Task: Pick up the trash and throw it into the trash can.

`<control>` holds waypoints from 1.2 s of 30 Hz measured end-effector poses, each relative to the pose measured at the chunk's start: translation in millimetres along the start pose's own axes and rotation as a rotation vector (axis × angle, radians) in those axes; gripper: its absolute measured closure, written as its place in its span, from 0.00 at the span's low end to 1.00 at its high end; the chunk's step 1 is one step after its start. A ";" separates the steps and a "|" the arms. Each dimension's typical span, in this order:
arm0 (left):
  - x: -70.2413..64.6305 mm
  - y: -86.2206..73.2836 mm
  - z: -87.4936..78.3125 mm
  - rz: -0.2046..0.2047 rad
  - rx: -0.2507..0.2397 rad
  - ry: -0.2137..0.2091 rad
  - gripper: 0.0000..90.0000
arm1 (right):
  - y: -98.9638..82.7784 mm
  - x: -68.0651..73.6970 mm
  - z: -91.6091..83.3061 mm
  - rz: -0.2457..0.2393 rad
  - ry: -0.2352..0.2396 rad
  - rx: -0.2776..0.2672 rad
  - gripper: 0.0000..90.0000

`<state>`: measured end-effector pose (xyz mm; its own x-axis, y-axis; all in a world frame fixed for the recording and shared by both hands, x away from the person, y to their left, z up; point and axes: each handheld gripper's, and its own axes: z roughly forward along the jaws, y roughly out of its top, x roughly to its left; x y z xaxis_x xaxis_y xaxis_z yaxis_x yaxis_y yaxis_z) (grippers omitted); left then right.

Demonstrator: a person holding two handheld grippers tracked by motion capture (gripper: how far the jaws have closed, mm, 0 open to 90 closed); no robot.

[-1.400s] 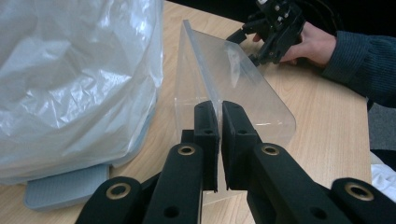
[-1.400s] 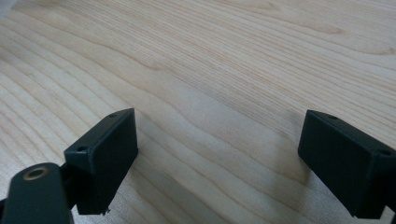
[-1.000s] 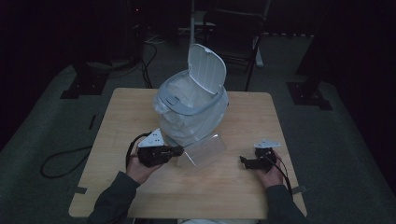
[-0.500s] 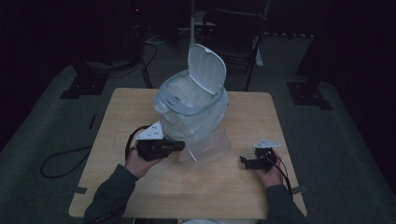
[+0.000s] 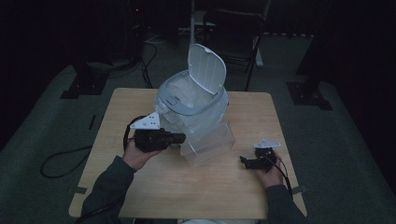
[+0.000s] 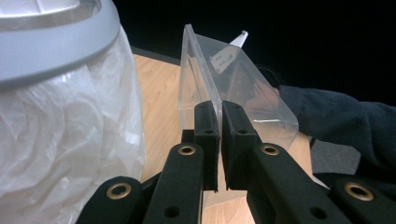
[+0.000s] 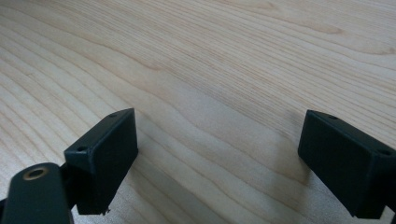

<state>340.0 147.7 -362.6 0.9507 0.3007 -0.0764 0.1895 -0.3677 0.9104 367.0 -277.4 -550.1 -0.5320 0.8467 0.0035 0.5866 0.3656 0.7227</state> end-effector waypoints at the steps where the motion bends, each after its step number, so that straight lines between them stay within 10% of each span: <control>1: 0.6 1.3 -0.3 0.002 0.002 -0.003 0.97 | 0.0 0.1 0.0 0.001 0.000 0.000 0.12; 36: 17.3 46.7 -30.5 -0.002 -0.106 -0.027 0.97 | 0.0 -0.1 -0.1 -0.001 -0.001 0.000 0.12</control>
<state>357.8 162.6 -309.0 0.9569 0.2768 -0.0883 0.1659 -0.2711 0.9481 367.0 -277.4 -550.0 -0.5320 0.8467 0.0023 0.5862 0.3663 0.7227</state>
